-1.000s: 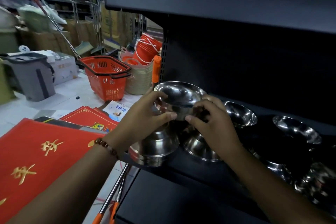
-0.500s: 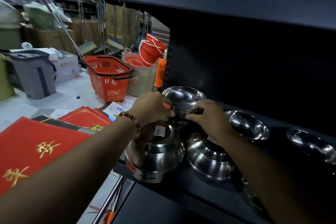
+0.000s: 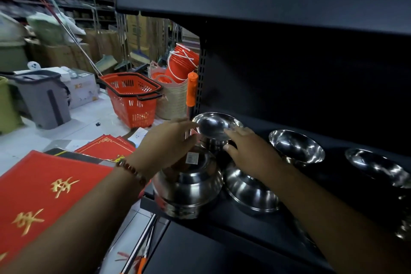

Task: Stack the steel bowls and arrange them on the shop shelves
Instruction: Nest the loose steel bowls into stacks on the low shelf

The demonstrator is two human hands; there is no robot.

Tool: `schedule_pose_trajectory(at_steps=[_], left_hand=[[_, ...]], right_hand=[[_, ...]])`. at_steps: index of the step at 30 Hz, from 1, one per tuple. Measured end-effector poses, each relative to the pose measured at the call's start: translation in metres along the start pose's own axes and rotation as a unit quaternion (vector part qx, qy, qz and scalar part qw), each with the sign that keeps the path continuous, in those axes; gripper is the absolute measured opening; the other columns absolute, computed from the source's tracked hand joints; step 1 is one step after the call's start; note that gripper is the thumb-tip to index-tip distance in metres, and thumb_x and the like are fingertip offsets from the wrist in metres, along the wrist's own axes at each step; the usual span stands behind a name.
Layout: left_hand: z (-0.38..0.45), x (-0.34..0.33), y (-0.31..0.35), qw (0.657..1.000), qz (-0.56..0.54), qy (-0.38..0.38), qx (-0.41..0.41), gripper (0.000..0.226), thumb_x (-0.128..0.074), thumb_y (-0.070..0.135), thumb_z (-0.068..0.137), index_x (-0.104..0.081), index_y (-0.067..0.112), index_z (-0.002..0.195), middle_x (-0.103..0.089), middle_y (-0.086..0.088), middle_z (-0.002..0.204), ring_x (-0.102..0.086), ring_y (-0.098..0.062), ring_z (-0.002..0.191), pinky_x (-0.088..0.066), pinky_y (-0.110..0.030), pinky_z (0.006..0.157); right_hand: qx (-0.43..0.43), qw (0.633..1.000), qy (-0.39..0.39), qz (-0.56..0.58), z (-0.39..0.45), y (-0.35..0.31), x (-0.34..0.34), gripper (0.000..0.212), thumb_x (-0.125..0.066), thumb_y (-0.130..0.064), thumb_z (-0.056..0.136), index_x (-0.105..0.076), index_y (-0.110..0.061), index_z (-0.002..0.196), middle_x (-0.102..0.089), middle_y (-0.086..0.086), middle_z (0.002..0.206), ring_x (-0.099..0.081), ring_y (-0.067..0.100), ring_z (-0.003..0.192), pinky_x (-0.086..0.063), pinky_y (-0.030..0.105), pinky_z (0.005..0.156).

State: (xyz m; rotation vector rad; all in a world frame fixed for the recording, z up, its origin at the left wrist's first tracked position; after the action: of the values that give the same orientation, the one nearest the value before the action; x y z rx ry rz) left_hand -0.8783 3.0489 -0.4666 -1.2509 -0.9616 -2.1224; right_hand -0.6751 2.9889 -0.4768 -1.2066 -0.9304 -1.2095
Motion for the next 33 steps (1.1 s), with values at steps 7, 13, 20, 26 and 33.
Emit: schedule_pose_trajectory(at_steps=[7,13,20,26,33], left_hand=[[-0.087,-0.008,0.001,0.994,0.083,0.015,-0.066,0.067,-0.040,0.065,0.089,-0.051,0.027,0.142,-0.043,-0.018,0.152,-0.052,-0.038,0.131,-0.048,-0.045,0.098],[-0.116,-0.028,-0.018,0.996,0.035,-0.081,0.026,0.097,-0.049,0.079,0.078,0.000,0.046,0.155,0.006,-0.002,0.167,-0.022,-0.028,0.151,-0.029,-0.041,0.116],[-0.113,-0.034,-0.019,0.983,-0.153,-0.081,0.062,0.124,-0.075,0.073,0.060,0.000,0.046,0.154,0.014,0.016,0.164,-0.019,-0.021,0.150,-0.035,-0.039,0.113],[-0.106,-0.045,-0.025,0.982,-0.179,-0.021,0.059,0.120,-0.079,0.076,0.052,-0.021,0.039,0.150,-0.015,0.007,0.163,-0.027,-0.018,0.147,-0.040,-0.048,0.112],[-0.110,-0.039,-0.022,0.975,-0.217,0.048,0.031,0.107,-0.078,0.078,0.045,-0.033,0.047,0.137,-0.036,0.016,0.145,-0.045,-0.009,0.128,-0.047,-0.033,0.097]], right_hand=[[0.087,0.996,-0.015,0.018,-0.078,-0.042,0.008,0.067,-0.047,-0.048,0.098,-0.015,-0.036,0.155,-0.008,-0.005,0.165,0.000,0.017,0.152,-0.004,0.032,0.120],[0.100,0.993,-0.044,0.052,-0.098,-0.049,-0.018,0.079,-0.051,-0.053,0.094,-0.002,-0.039,0.155,0.000,-0.009,0.165,-0.007,0.017,0.151,-0.016,0.037,0.119],[0.091,0.994,-0.039,0.053,-0.095,-0.058,-0.033,0.097,-0.061,-0.050,0.089,0.007,-0.033,0.155,0.010,-0.002,0.165,-0.009,0.022,0.151,-0.025,0.041,0.116],[0.093,0.994,-0.028,0.056,-0.096,-0.054,-0.036,0.097,-0.064,-0.045,0.088,0.005,-0.032,0.156,0.008,0.000,0.165,-0.011,0.023,0.151,-0.024,0.038,0.117],[0.109,0.992,0.003,0.067,-0.099,-0.054,-0.033,0.095,-0.065,-0.033,0.088,0.002,-0.037,0.155,0.008,-0.003,0.165,-0.012,0.023,0.151,-0.038,0.045,0.111]])
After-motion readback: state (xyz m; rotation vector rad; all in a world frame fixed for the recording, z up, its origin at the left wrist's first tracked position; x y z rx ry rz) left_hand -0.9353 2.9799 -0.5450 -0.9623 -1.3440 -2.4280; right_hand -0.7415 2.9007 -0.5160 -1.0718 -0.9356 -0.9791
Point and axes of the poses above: each hand's wrist, its own z-axis towards the middle knuckle, its own x-axis out of the back of the hand, y = z × x, the point moved 1 cm from there along z, towards the middle knuckle
